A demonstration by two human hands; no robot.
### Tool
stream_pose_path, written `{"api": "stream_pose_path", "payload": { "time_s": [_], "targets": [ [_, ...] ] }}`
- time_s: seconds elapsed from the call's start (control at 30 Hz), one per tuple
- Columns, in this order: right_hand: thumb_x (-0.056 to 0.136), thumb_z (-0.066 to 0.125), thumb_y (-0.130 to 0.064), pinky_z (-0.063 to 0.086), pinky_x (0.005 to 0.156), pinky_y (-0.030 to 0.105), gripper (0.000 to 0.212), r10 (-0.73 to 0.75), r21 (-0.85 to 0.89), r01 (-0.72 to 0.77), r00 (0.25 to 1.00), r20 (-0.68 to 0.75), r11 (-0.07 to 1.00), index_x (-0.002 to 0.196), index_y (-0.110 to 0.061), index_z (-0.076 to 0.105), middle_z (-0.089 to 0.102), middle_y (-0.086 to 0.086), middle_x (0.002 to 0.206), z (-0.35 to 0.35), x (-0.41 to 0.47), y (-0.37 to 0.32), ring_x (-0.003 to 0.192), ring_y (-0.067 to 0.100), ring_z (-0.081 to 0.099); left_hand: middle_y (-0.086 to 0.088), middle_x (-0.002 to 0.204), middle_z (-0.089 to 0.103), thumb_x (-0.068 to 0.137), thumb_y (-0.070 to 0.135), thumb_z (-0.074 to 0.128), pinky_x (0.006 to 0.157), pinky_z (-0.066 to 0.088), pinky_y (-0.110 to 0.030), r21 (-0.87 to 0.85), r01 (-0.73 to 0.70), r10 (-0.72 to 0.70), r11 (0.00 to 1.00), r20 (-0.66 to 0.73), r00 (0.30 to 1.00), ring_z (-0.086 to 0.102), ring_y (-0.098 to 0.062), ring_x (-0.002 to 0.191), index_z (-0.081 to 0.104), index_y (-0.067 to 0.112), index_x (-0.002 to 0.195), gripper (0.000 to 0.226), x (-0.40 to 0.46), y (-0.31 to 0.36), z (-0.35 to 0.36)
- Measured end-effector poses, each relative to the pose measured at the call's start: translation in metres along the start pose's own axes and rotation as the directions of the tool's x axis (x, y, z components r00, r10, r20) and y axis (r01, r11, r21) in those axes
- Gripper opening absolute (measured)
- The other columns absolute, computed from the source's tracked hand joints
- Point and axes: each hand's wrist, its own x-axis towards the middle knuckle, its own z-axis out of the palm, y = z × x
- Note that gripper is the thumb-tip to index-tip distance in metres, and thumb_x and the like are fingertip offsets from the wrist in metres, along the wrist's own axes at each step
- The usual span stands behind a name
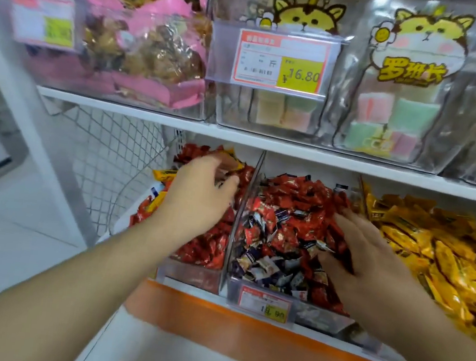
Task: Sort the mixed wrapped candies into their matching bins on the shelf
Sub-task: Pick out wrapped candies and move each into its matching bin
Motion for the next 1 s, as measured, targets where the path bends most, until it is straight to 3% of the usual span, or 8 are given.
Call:
{"api": "stream_pose_path", "payload": {
  "time_s": [0.07, 0.13, 0.33, 0.43, 0.57, 0.77, 0.9, 1.0],
  "targets": [
    [0.101, 0.044, -0.057, 0.003, 0.119, 0.021, 0.072, 0.004, 0.014, -0.003, 1.0, -0.018, 1.0, 0.163, -0.035, 0.015, 0.001, -0.021, 0.169, 0.001, 0.004, 0.004, 0.156, 0.003, -0.001, 0.001, 0.114, 0.071, 0.098, 0.018, 0.063, 0.094, 0.054, -0.032, 0.119, -0.046, 0.046, 0.992, -0.001, 0.999, 0.067, -0.019, 0.103, 0.068, 0.024, 0.125, 0.028, 0.026, -0.02, 0.004],
    [0.1, 0.045, -0.057, 0.008, 0.119, 0.021, 0.07, -0.004, 0.012, 0.005, 0.999, -0.042, 1.0, 0.162, -0.037, 0.02, 0.005, -0.023, 0.168, 0.002, 0.007, 0.007, 0.156, 0.003, 0.005, -0.009, 0.128, 0.067, 0.098, 0.01, 0.06, 0.096, 0.047, -0.028, 0.234, -0.098, 0.084, 0.967, 0.068, 0.994, 0.064, -0.029, 0.113, 0.064, 0.022, 0.135, 0.04, 0.048, -0.034, 0.01],
    [0.099, 0.047, -0.056, 0.012, 0.12, 0.021, 0.066, -0.021, -0.006, 0.02, 0.998, -0.056, 1.0, 0.159, -0.042, 0.024, 0.006, -0.029, 0.166, 0.003, 0.01, 0.007, 0.155, 0.0, 0.005, 0.005, 0.161, 0.041, 0.097, -0.012, 0.045, 0.086, 0.039, -0.015, 0.358, -0.107, -0.028, 0.928, 0.351, 0.936, 0.053, -0.022, 0.129, 0.042, 0.035, 0.156, 0.076, 0.084, -0.047, 0.024],
    [0.098, 0.048, -0.057, 0.014, 0.119, 0.021, 0.067, -0.02, -0.015, 0.019, 0.999, -0.046, 1.0, 0.159, -0.043, 0.024, 0.005, -0.03, 0.165, 0.004, 0.011, 0.008, 0.155, 0.0, 0.005, 0.006, 0.145, 0.057, 0.094, -0.011, 0.053, 0.101, 0.043, -0.028, 0.414, -0.213, 0.051, 0.885, 0.369, 0.928, 0.054, -0.024, 0.131, 0.059, 0.033, 0.141, 0.065, 0.091, -0.053, 0.026],
    [0.098, 0.054, -0.052, 0.007, 0.114, 0.016, 0.068, -0.035, -0.017, 0.034, 0.999, -0.035, 0.999, 0.159, -0.04, 0.026, 0.007, -0.027, 0.166, 0.002, 0.01, 0.009, 0.155, 0.0, 0.005, -0.002, 0.113, 0.069, 0.099, 0.014, 0.061, 0.084, 0.051, -0.037, 0.471, -0.187, 0.084, 0.862, 0.231, 0.969, 0.064, -0.029, 0.102, 0.067, 0.027, 0.118, 0.024, 0.093, -0.061, 0.017],
    [0.1, 0.056, -0.043, 0.006, 0.117, 0.018, 0.065, -0.075, -0.018, 0.073, 0.994, -0.076, 0.997, 0.159, -0.031, 0.031, 0.018, -0.015, 0.166, -0.004, 0.003, -0.001, 0.155, 0.007, 0.01, 0.006, 0.078, 0.049, 0.101, 0.024, 0.06, 0.061, 0.037, -0.029, 0.46, -0.28, 0.254, 0.843, 0.118, 0.96, 0.059, -0.024, 0.072, 0.058, 0.016, 0.111, 0.014, 0.04, -0.019, -0.01],
    [0.098, 0.061, -0.026, 0.003, 0.115, 0.013, 0.065, -0.177, -0.057, 0.171, 0.978, -0.108, 0.984, 0.157, -0.027, 0.035, 0.025, -0.011, 0.164, -0.009, -0.005, -0.011, 0.153, 0.009, 0.016, 0.002, 0.106, 0.064, 0.097, 0.036, 0.057, 0.072, 0.054, -0.033, 0.444, -0.388, 0.358, 0.808, 0.154, 0.921, 0.064, -0.02, 0.09, 0.06, 0.022, 0.13, 0.035, -0.016, 0.014, -0.031],
    [0.096, 0.064, -0.014, -0.001, 0.108, 0.002, 0.07, -0.235, -0.013, 0.235, 0.966, -0.104, 0.972, 0.156, -0.034, 0.035, 0.028, -0.019, 0.162, -0.015, -0.016, -0.017, 0.151, 0.003, 0.022, 0.015, 0.119, 0.052, 0.097, 0.041, 0.053, 0.077, 0.057, -0.036, 0.315, -0.397, 0.329, 0.862, 0.247, 0.911, 0.06, -0.011, 0.097, 0.055, 0.032, 0.134, 0.038, -0.048, 0.034, -0.034]
  ]
}}
